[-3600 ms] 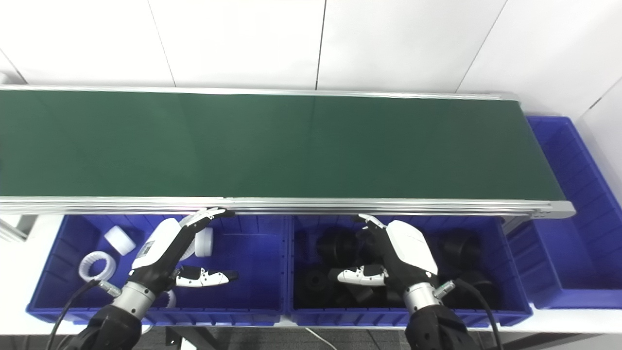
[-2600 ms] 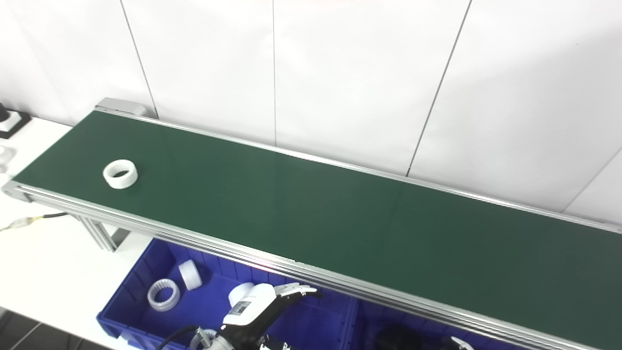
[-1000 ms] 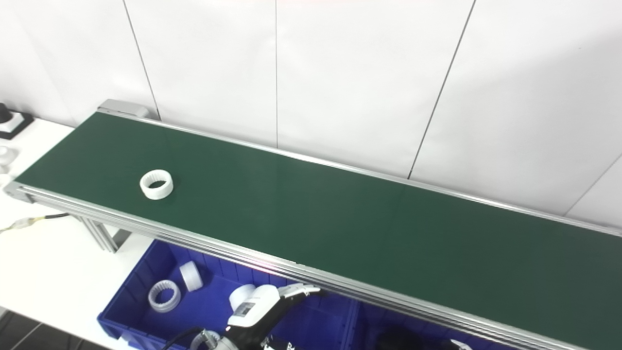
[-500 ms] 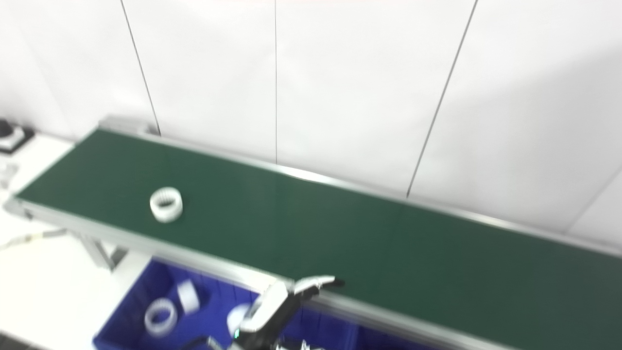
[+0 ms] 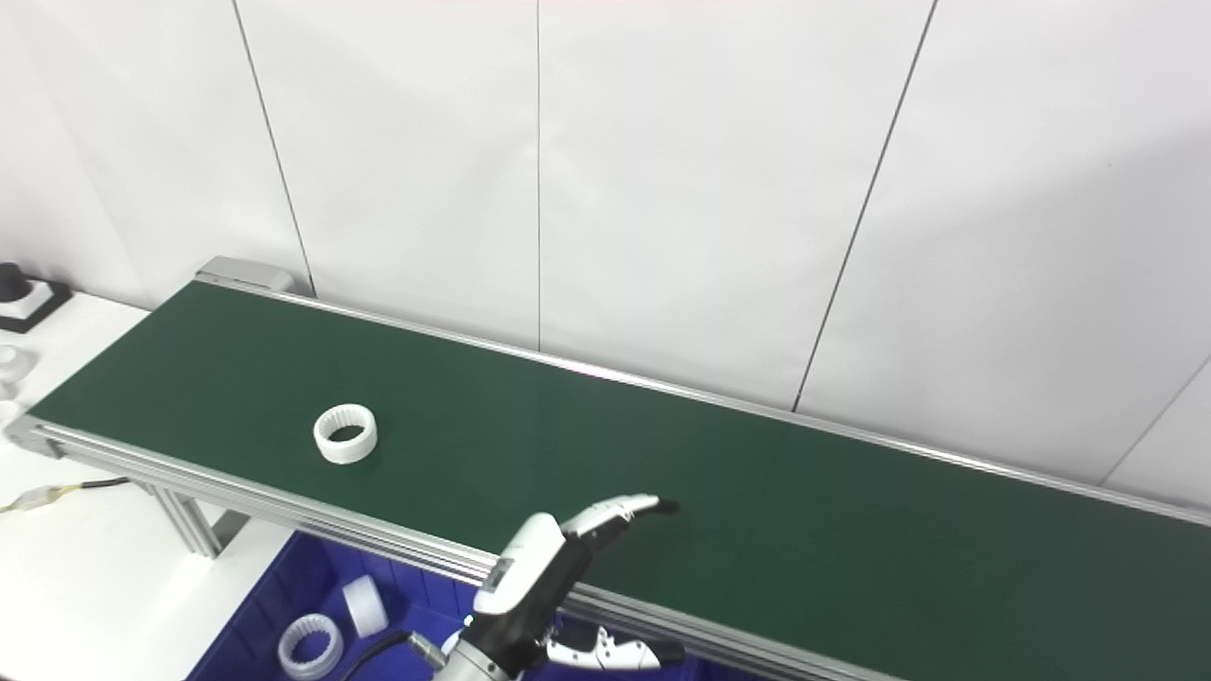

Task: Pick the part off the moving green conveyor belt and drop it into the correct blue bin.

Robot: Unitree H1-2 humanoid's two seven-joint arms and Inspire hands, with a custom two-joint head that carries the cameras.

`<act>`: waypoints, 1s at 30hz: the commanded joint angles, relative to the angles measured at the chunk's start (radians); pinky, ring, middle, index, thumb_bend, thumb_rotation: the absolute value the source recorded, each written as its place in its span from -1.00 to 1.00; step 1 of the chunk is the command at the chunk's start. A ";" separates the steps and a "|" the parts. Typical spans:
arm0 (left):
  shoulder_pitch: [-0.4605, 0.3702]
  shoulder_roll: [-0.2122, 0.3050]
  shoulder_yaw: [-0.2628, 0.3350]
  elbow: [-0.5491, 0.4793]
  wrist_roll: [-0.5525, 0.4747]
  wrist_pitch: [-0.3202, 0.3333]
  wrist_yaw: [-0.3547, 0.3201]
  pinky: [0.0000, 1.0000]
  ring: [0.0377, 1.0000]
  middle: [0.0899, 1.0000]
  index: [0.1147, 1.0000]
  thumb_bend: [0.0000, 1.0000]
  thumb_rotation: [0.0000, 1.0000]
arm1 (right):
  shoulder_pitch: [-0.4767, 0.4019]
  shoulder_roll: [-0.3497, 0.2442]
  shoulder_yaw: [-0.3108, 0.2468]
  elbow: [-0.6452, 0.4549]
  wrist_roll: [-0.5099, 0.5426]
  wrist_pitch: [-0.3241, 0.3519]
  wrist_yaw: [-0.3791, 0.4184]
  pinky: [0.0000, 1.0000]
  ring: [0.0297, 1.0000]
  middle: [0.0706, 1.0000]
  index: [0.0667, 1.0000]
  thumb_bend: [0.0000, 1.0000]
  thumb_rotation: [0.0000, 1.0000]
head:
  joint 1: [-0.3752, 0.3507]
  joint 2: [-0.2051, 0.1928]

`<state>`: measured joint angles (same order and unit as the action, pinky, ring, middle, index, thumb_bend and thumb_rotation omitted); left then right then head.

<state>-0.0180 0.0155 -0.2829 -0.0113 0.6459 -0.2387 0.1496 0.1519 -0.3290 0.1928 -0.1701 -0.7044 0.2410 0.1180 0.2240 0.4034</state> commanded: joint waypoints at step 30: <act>-0.216 0.100 0.207 0.201 0.062 0.161 0.210 0.68 0.76 0.77 0.74 0.59 -0.15 | -0.004 0.002 -0.008 -0.036 -0.002 -0.008 -0.011 0.22 0.32 0.33 0.59 0.54 -0.64 | -0.028 0.017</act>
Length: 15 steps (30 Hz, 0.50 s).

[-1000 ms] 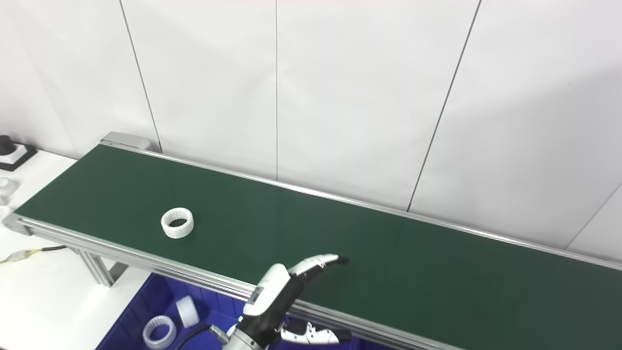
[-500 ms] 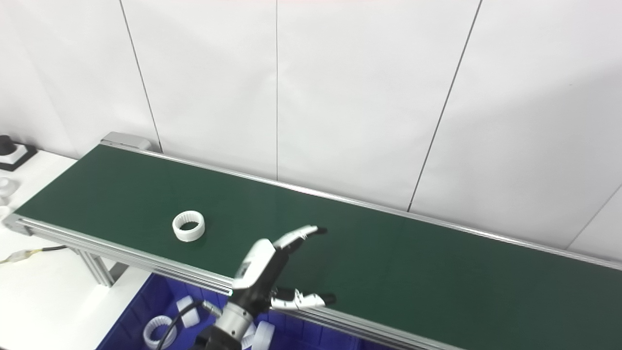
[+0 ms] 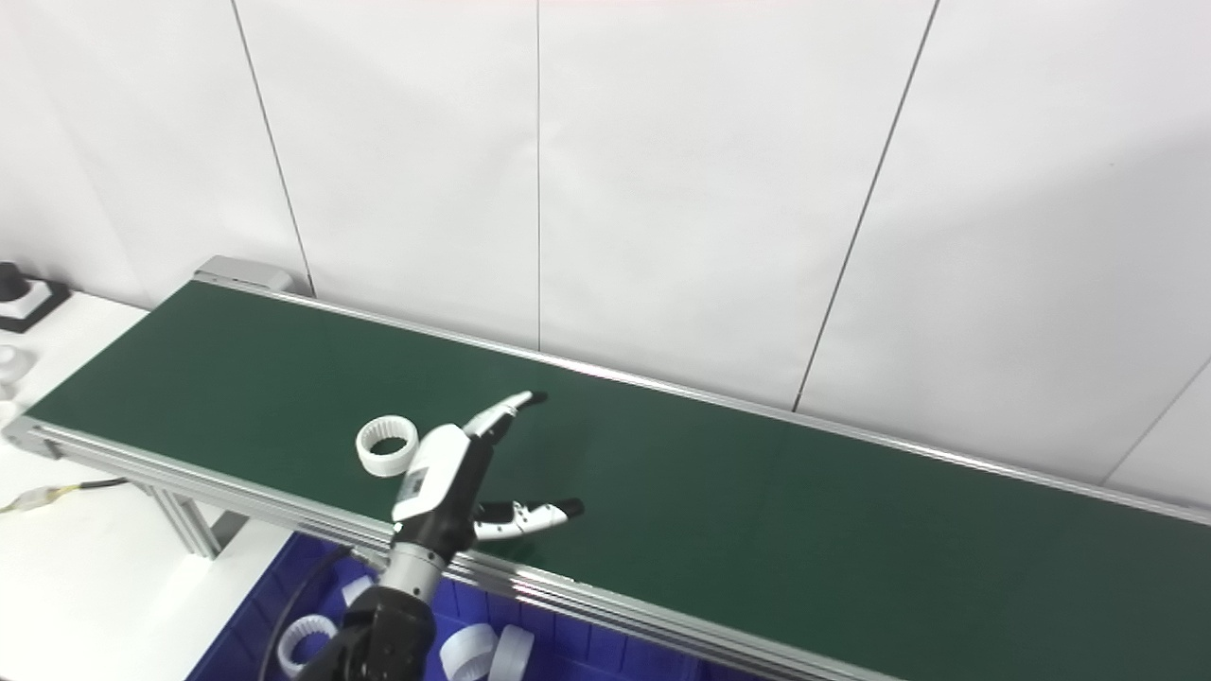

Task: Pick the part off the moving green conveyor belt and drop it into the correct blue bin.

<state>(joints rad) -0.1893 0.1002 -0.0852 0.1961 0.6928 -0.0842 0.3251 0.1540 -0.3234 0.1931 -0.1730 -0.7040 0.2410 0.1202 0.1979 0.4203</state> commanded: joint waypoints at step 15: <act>-0.095 0.046 0.044 0.052 0.041 0.150 0.145 0.99 0.97 0.88 0.85 0.63 -0.49 | -0.005 -0.008 -0.011 -0.031 0.001 -0.017 -0.018 0.22 0.32 0.33 0.59 0.55 -0.66 | 0.001 0.001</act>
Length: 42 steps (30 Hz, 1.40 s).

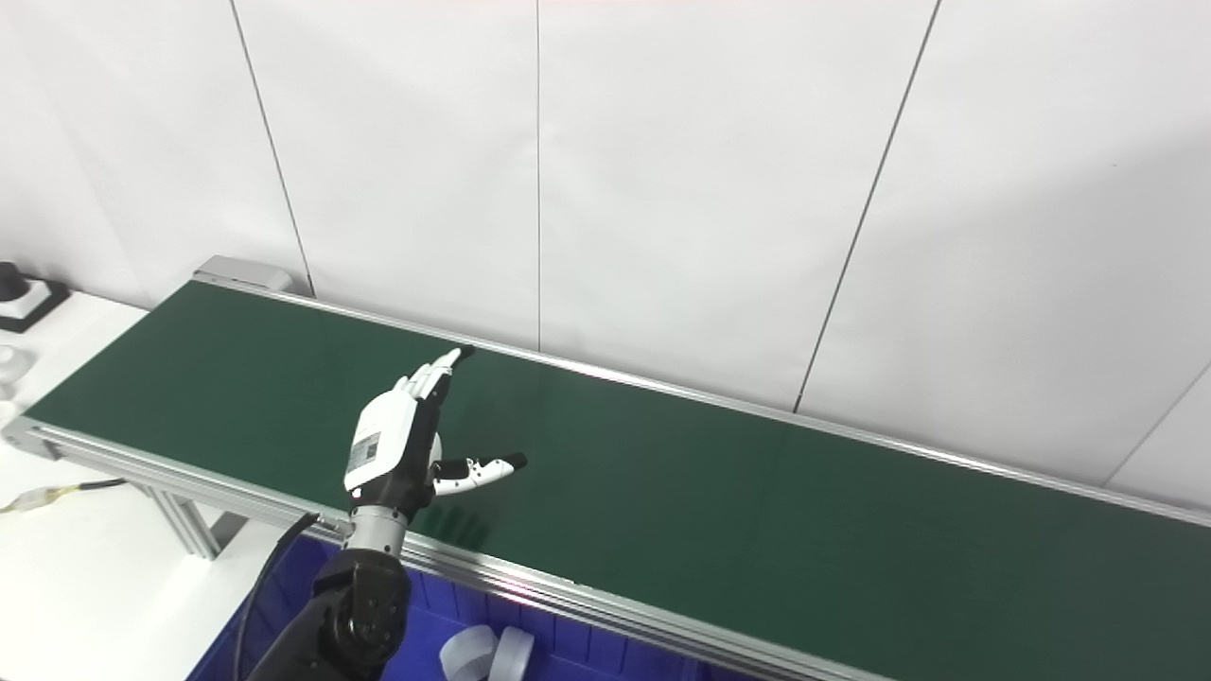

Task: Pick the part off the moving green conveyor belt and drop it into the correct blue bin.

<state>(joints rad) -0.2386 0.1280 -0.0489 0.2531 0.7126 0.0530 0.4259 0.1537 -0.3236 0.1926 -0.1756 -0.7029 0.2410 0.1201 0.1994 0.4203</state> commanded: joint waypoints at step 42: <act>-0.169 0.045 -0.054 0.365 -0.153 -0.065 0.106 -0.04 -0.16 -0.05 0.20 -0.02 -1.00 | 0.010 -0.008 -0.011 -0.056 -0.007 -0.004 -0.005 0.24 0.34 0.35 0.60 0.51 -0.62 | -0.010 0.020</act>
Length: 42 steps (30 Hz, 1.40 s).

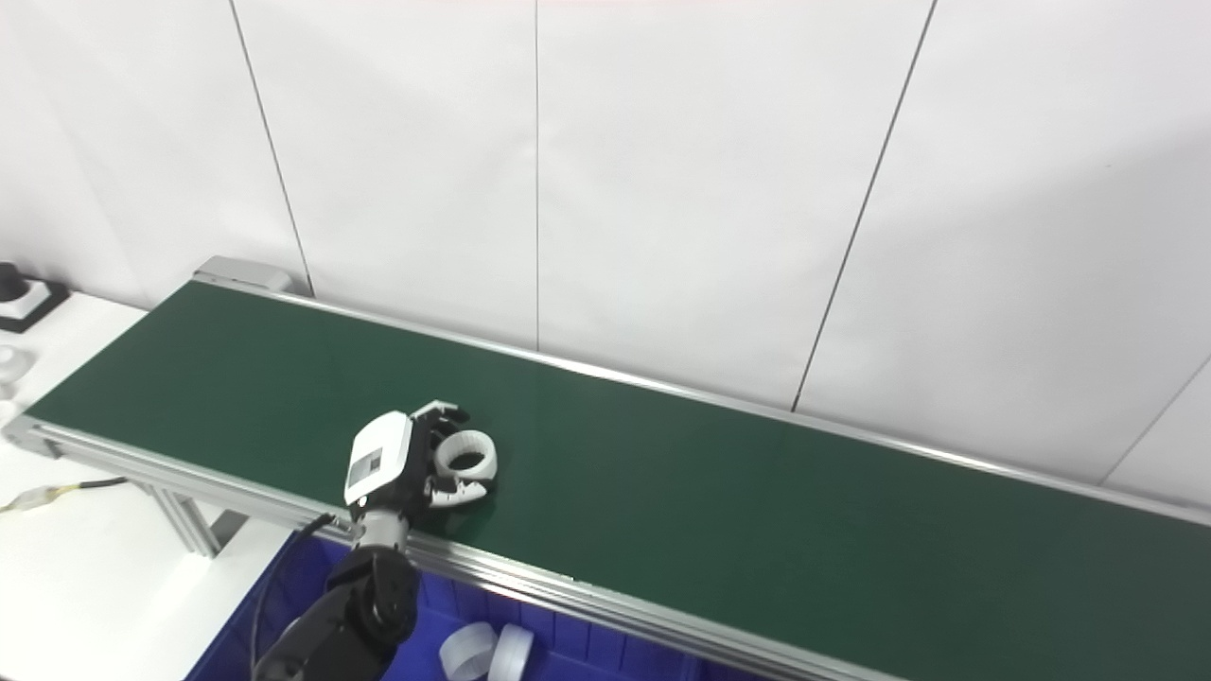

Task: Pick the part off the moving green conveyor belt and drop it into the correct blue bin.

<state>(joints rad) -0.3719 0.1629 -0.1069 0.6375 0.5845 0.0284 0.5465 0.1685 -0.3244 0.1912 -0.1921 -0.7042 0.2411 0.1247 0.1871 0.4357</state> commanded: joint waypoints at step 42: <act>0.406 -0.001 -0.005 -0.665 -0.097 -0.284 -0.237 -0.64 -0.37 -0.23 -0.08 -0.03 -1.00 | 0.010 0.028 -0.015 -0.160 -0.047 0.019 0.022 0.25 0.29 0.32 0.60 0.45 -0.43 | -0.216 0.277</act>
<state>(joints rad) 0.0419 0.1379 -0.1214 0.0046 0.4913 -0.2176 0.3126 0.1945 -0.2950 0.1837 -0.3137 -0.7421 0.2562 0.1493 -0.0291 0.7117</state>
